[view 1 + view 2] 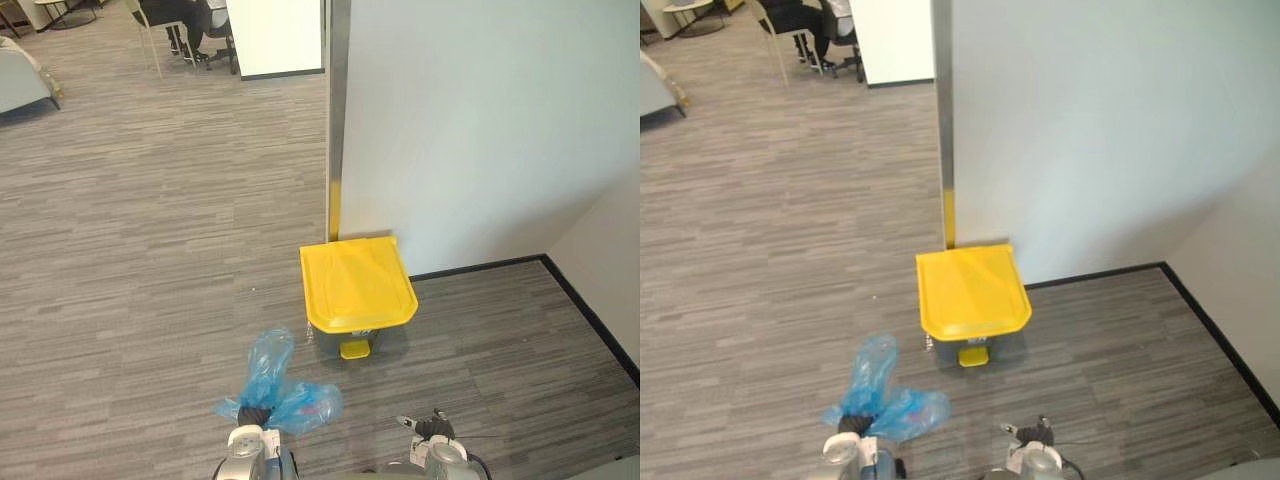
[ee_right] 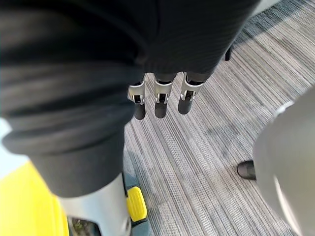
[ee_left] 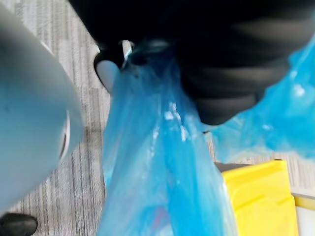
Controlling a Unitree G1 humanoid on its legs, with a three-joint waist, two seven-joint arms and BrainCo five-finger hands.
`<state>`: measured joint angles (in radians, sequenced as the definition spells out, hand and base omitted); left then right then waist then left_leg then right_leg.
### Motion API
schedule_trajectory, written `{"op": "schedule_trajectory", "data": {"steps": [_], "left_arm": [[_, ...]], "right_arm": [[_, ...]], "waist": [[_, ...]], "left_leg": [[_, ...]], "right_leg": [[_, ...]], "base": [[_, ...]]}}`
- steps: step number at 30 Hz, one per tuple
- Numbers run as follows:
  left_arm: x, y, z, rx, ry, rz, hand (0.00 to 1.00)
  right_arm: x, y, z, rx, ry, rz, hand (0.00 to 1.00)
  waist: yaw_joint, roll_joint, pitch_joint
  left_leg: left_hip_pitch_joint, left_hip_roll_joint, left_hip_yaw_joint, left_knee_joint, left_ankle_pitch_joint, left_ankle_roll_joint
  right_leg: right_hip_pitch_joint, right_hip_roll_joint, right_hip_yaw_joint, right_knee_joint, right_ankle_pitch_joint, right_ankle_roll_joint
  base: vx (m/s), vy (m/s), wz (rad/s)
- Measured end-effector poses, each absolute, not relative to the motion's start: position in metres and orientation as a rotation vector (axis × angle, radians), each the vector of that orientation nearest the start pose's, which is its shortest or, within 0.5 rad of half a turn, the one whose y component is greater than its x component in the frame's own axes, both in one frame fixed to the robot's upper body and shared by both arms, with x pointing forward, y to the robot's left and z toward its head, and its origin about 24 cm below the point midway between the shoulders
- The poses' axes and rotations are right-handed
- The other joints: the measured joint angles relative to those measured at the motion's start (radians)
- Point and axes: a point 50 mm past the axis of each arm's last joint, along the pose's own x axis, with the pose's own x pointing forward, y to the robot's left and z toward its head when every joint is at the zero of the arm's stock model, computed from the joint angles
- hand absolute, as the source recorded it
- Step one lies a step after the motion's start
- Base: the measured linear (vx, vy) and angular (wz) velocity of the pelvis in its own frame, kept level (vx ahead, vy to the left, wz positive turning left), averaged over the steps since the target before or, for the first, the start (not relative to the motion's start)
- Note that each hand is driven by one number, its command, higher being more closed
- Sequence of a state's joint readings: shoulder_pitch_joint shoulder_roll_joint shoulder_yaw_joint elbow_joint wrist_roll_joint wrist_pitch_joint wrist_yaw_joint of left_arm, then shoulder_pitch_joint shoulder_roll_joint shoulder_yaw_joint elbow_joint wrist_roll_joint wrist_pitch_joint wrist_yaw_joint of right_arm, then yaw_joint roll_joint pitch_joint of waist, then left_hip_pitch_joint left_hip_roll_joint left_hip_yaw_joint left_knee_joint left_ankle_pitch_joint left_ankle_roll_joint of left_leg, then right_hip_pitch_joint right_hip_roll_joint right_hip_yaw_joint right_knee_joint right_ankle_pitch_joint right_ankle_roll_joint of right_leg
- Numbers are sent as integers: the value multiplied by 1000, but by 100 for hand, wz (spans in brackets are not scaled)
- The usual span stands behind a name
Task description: Gather rubbish on tea table into small bin, then transfer packed bag to large trash can.
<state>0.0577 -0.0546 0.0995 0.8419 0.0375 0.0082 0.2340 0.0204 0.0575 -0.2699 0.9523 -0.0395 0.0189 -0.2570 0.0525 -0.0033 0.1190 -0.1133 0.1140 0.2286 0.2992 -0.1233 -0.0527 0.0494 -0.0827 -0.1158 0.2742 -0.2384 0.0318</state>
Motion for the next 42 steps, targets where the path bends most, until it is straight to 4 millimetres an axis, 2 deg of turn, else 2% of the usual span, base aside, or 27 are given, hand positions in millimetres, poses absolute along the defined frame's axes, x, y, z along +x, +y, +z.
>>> {"op": "schedule_trajectory", "data": {"steps": [1, 3, 5, 7, 8, 9, 10, 12, 14, 15, 16, 17, 18, 20, 21, 25, 28, 30, 37, 42], "left_arm": [[143, 159, -139, 44, 912, 288, 100], [142, 159, -140, 45, 918, 287, 100], [141, 158, -141, 46, 930, 282, 100], [141, 157, -141, 63, 929, 263, 100], [141, 157, -141, 64, 929, 263, 100], [139, 158, -143, 68, 943, 263, 100], [138, 158, -143, 71, 945, 264, 100], [138, 157, -144, 74, 951, 259, 100], [137, 158, -145, 74, 958, 262, 100], [136, 159, -145, 77, 962, 261, 100], [137, 158, -146, 74, 963, 261, 100], [137, 151, -147, 72, 978, 234, 100], [137, 148, -148, 68, 979, 218, 100], [139, 149, -147, 61, 974, 219, 100], [141, 149, -147, 61, 970, 218, 100], [141, 148, -146, 61, 969, 216, 100], [142, 148, -146, 62, 968, 215, 100], [141, 148, -146, 62, 969, 216, 100], [139, 151, -147, 70, 980, 219, 100], [135, 153, -149, 91, 993, 213, 100]], "right_arm": [[123, -174, -152, 24, 1034, -437, 0], [125, -174, -151, 25, 1025, -438, 0], [125, -172, -151, 29, 1024, -434, 0], [131, -174, -147, 23, 991, -436, 0], [131, -175, -147, 23, 988, -438, 0], [130, -176, -147, 21, 987, -441, 0], [129, -176, -148, 20, 990, -439, 0], [130, -177, -147, 17, 988, -439, 0], [132, -176, -147, 18, 983, -436, 0], [130, -175, -148, 18, 993, -435, 0], [127, -174, -150, 26, 1005, -435, 0], [126, -183, -150, 11, 1006, -458, 0], [126, -188, -149, 6, 1008, -472, 0], [127, -190, -149, 6, 1006, -477, 0], [127, -190, -149, 9, 1005, -483, 0], [124, -189, -151, 19, 1019, -487, 0], [121, -187, -152, 23, 1032, -486, 0], [119, -188, -153, 22, 1035, -489, 0], [119, -191, -153, 35, 1043, -508, 0], [119, -191, -153, 40, 1042, -514, 0]], "waist": [[6, -24, -13], [8, -27, -17], [8, -20, -16], [-1, -16, -7], [-4, -17, -2], [-6, -15, 4], [-6, -24, 5], [-8, -23, 5], [-14, -22, 5], [-16, -36, -2], [-18, -47, -6], [-19, -13, -8], [-20, 9, -20], [-19, 32, -18], [-20, 34, -18], [-20, 20, -15], [-21, -1, -17], [-22, -5, -18], [-17, 12, -27], [-17, 12, -27]], "left_leg": [[30, -26, 34, -37, -4, 8], [61, -41, 58, -66, -9, 16], [104, -50, 87, -112, -18, 27], [147, -60, 97, -146, -43, 32], [158, -61, 97, -149, -44, 33], [191, -59, 97, -154, -51, 41], [220, -58, 92, -156, -63, 39], [241, -47, 86, -157, -77, 32], [251, -33, 76, -157, -88, 12], [255, -40, 61, -154, -91, -16], [263, -51, 35, -152, -103, -33], [272, -27, 6, -154, -99, -36], [274, -4, -13, -166, -99, -39], [291, 17, -26, -191, -95, -45], [296, 29, -35, -200, -90, -51], [300, 32, -49, -161, -75, -50], [235, 26, -52, -52, -75, -51], [222, 30, -45, -40, -75, -51], [270, 12, -15, -161, -71, -46], [273, -13, 14, -164, -71, -45]], "right_leg": [[2, -27, 30, 2, -4, 8], [3, -41, 50, 9, 1, 17], [-33, -50, 81, 93, 15, 41], [-180, -63, 104, 392, 59, 75], [-204, -63, 108, 440, 76, 73], [-237, -62, 117, 520, 58, 59], [-247, -60, 109, 523, 16, 51], [-272, -54, 78, 467, -19, 38], [-296, -27, 62, 344, -16, 29], [-282, -10, 74, 189, 61, 5], [-264, -11, 80, 155, 96, -7], [-239, 5, 55, 146, 98, -17], [-232, 28, 39, 127, 88, -26], [-214, 52, 25, 105, 84, -34], [-202, 64, 17, 96, 81, -37], [-132, 64, 5, 26, 81, -37], [-97, 40, -18, -33, 98, -24], [-85, 36, -29, -64, 113, -22], [-88, 50, 8, -127, 168, -10], [-89, 44, 65, -180, 226, 7]], "base": [[234, 202, -11], [134, 151, -43], [81, 138, -56], [74, 114, -23], [110, 71, 0], [174, 11, 9], [176, -16, 14], [151, -60, 18], [217, -132, 20], [312, -195, 30], [290, -140, 35], [364, -167, 27], [317, -137, 13], [266, -141, 6], [210, -113, 9], [126, -39, 12], [34, 17, 27], [16, 31, 21], [-12, 66, -14], [-74, 77, -29]]}}
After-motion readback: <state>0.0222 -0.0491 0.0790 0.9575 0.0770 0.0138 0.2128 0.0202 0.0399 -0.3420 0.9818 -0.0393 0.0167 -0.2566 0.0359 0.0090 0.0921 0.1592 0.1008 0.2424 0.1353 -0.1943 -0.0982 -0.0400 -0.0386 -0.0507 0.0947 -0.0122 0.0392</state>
